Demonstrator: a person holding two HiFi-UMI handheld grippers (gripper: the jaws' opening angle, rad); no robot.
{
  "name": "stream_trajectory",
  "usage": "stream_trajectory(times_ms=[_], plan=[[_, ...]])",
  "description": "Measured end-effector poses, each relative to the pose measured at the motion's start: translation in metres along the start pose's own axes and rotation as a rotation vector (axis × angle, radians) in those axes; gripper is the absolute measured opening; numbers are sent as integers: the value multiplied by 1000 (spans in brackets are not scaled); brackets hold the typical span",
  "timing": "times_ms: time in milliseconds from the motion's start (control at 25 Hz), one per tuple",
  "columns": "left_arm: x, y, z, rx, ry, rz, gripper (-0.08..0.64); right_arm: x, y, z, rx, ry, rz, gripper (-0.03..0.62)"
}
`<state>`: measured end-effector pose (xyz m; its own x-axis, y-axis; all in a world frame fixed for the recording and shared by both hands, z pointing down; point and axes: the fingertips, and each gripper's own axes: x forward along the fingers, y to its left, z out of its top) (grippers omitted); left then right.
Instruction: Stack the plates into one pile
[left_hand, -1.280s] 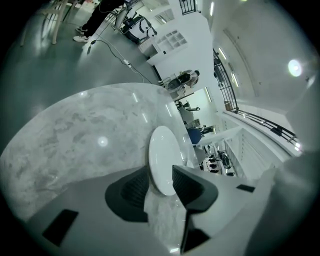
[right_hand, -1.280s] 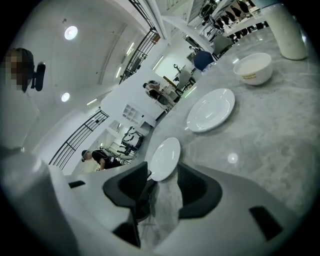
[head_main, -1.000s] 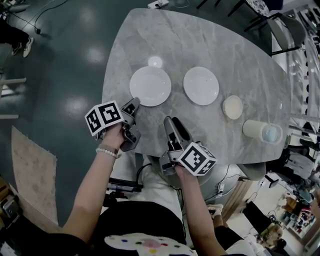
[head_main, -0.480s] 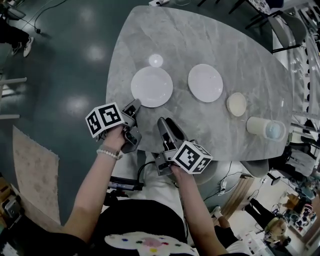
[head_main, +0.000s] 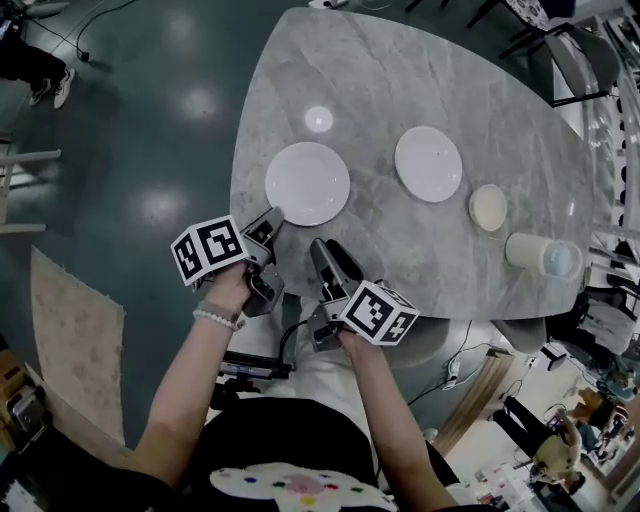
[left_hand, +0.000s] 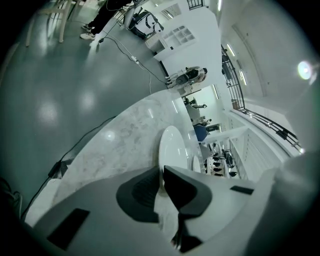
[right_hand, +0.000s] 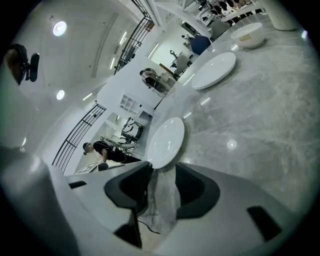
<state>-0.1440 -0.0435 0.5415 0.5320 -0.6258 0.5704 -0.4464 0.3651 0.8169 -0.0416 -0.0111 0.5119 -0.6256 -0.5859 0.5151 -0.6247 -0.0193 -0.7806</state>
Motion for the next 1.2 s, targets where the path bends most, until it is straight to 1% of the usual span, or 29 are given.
stream_trajectory(times_ms=[360,520,720,880,1040,1160,1200], plan=[[-23,-12,6,2,-12,-51,26,10,14,-20,53,5,24,164],[-30,-20,8,5,-13,-72,25,17,29,-26,122,5,63,161],[-29,-24,8,5,-7,-83,23,27,34,-25,219,-15,90,161],[-28,-24,7,4,-2,-84,23,37,37,-21,272,-31,105,160],[-29,-24,7,5,-3,-84,23,44,35,-20,304,-38,93,153],[-28,-23,7,15,0,-83,23,46,30,-21,309,-40,71,121],[-28,-22,7,20,1,-80,23,47,29,-21,310,-42,67,120]])
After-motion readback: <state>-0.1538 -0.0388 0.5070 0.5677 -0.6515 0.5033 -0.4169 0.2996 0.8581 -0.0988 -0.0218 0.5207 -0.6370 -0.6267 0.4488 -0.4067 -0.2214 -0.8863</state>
